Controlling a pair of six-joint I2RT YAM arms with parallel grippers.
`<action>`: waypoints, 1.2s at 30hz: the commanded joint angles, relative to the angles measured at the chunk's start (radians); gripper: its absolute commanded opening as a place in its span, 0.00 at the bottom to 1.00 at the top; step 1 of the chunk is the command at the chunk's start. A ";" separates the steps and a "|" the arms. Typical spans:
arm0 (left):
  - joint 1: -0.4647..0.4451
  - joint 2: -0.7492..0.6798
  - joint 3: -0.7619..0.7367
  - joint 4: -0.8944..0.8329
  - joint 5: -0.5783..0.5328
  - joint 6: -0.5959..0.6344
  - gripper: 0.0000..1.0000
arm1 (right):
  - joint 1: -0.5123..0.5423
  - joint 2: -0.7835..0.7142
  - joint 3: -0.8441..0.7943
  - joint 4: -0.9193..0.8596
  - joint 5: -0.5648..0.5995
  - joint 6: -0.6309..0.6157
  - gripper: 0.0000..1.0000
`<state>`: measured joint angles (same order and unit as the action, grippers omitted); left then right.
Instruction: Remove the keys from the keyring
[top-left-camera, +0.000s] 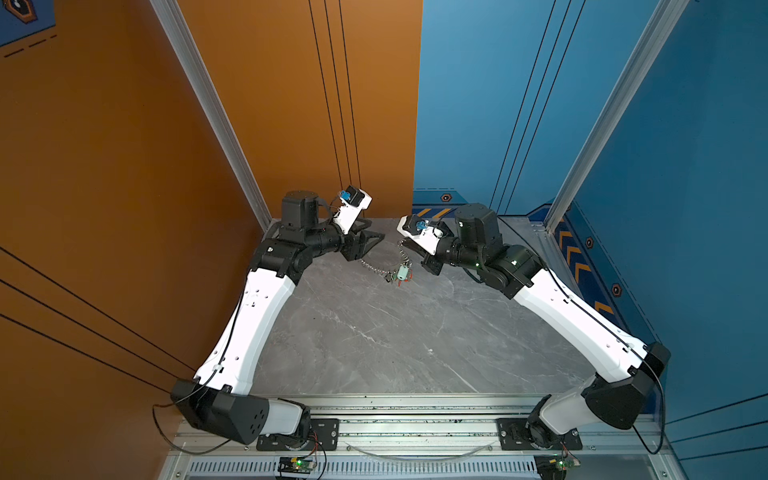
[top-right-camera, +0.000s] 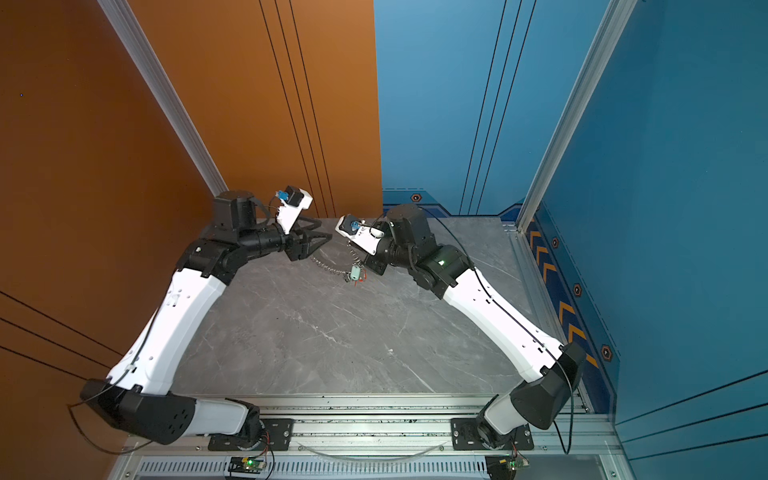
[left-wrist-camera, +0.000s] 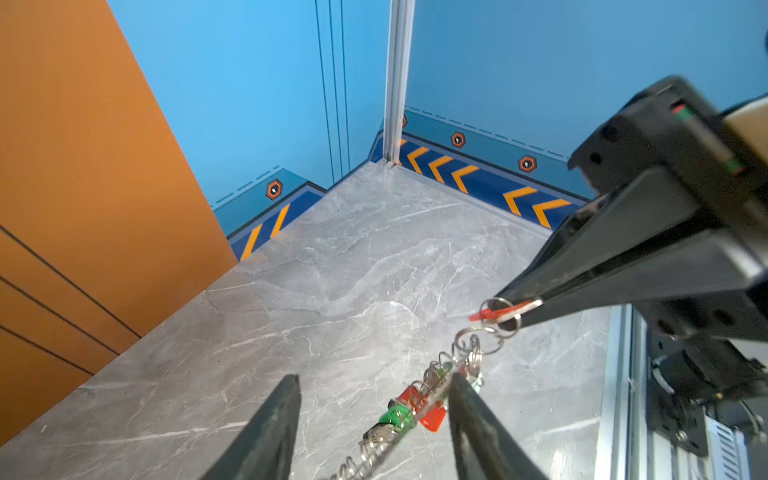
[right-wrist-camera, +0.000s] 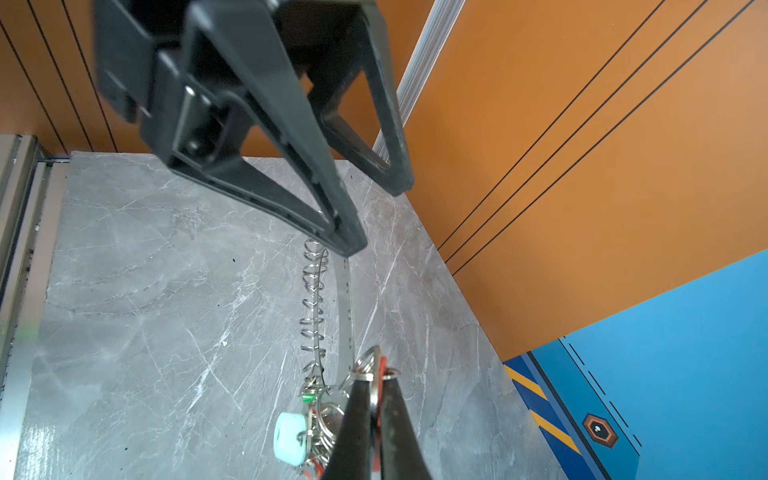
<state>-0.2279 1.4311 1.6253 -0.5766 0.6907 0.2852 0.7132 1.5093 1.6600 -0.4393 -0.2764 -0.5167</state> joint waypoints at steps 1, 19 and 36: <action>0.015 0.073 0.066 -0.103 0.109 0.127 0.59 | 0.002 -0.006 0.050 -0.009 -0.046 -0.023 0.00; -0.037 0.068 -0.027 -0.131 0.270 0.127 0.56 | -0.006 0.014 0.075 -0.036 -0.063 -0.032 0.00; -0.077 0.064 0.010 -0.093 0.301 0.077 0.32 | -0.038 0.026 0.085 -0.035 -0.087 -0.020 0.00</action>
<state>-0.2993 1.5211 1.6184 -0.6857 0.9550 0.3771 0.6739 1.5341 1.6993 -0.5053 -0.3378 -0.5434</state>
